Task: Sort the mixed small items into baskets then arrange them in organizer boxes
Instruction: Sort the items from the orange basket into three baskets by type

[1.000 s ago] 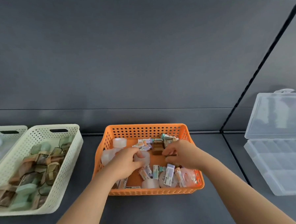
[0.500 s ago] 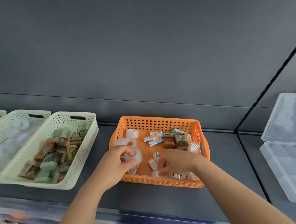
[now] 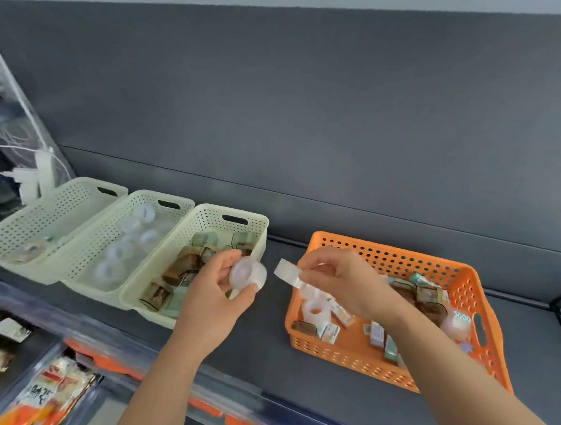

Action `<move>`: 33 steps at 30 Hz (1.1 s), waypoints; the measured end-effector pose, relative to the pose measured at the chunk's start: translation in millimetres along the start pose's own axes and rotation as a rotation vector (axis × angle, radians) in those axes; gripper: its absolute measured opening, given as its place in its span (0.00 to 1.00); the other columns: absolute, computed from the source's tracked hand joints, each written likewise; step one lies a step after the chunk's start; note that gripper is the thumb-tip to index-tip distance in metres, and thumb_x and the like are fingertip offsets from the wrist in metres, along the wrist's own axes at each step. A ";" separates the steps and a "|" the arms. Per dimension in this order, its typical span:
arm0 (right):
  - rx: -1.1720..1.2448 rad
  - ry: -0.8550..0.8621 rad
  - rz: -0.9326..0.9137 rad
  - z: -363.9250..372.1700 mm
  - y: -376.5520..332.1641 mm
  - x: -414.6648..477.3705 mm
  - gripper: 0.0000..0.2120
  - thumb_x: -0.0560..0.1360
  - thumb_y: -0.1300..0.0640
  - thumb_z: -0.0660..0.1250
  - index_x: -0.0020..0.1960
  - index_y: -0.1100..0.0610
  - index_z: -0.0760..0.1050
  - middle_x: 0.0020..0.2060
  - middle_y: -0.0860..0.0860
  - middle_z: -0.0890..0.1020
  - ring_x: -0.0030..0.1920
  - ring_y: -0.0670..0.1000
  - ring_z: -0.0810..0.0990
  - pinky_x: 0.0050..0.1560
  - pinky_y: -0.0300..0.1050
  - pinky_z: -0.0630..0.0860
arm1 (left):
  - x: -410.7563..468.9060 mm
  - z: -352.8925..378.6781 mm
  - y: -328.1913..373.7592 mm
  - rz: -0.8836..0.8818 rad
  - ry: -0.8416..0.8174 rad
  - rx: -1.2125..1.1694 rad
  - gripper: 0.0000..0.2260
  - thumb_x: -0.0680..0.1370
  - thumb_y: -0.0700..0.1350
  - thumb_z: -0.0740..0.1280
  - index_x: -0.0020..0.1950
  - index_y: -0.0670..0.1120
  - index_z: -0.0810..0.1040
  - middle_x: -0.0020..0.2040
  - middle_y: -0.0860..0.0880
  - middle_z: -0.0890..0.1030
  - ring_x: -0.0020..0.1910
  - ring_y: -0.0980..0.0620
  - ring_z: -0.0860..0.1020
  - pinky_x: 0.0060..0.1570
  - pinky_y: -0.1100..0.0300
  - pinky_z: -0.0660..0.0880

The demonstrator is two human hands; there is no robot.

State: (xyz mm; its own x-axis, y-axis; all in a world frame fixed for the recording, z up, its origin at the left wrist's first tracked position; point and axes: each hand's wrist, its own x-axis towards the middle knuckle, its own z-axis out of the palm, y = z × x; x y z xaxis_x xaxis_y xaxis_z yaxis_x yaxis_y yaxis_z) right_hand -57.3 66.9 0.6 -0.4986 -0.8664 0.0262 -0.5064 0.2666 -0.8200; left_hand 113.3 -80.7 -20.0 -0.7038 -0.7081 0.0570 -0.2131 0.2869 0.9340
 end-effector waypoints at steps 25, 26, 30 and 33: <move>-0.441 -0.069 0.023 255.4 -116.5 216.9 0.09 0.71 0.53 0.72 0.50 0.55 0.82 0.58 0.47 0.76 0.58 0.47 0.74 0.58 0.38 0.69 | 141.3 -280.4 -146.5 0.000 -0.168 0.629 0.24 0.70 0.47 0.74 0.65 0.48 0.74 0.58 0.50 0.76 0.57 0.50 0.73 0.55 0.57 0.70; -0.445 -0.065 0.022 255.4 -116.5 216.8 0.10 0.71 0.52 0.72 0.50 0.55 0.82 0.57 0.46 0.77 0.58 0.47 0.74 0.58 0.39 0.69 | 142.4 -280.9 -148.5 0.006 -0.173 0.633 0.25 0.70 0.47 0.74 0.66 0.48 0.73 0.59 0.50 0.76 0.58 0.50 0.73 0.56 0.58 0.70; -0.406 -0.005 0.008 247.8 -117.7 203.4 0.11 0.74 0.51 0.69 0.53 0.54 0.81 0.56 0.47 0.80 0.58 0.47 0.75 0.60 0.43 0.72 | 137.8 -277.8 -143.8 0.068 -0.139 0.626 0.24 0.73 0.51 0.71 0.68 0.48 0.71 0.63 0.50 0.74 0.62 0.51 0.71 0.60 0.58 0.68; -0.390 0.081 0.015 232.5 -116.1 183.0 0.11 0.75 0.52 0.67 0.56 0.52 0.80 0.56 0.45 0.80 0.56 0.46 0.77 0.58 0.45 0.75 | 132.4 -263.3 -124.6 0.190 -0.132 0.636 0.19 0.76 0.52 0.67 0.66 0.49 0.73 0.62 0.52 0.75 0.60 0.53 0.71 0.58 0.60 0.68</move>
State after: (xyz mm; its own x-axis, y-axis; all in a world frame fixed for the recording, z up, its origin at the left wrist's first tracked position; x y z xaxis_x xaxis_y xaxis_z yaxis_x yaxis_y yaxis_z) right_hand 73.8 -220.7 -32.3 -0.5539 -0.8293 0.0738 -0.7202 0.4328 -0.5423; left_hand 225.1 -380.1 -35.9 -0.8368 -0.5345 0.1187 -0.4061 0.7513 0.5202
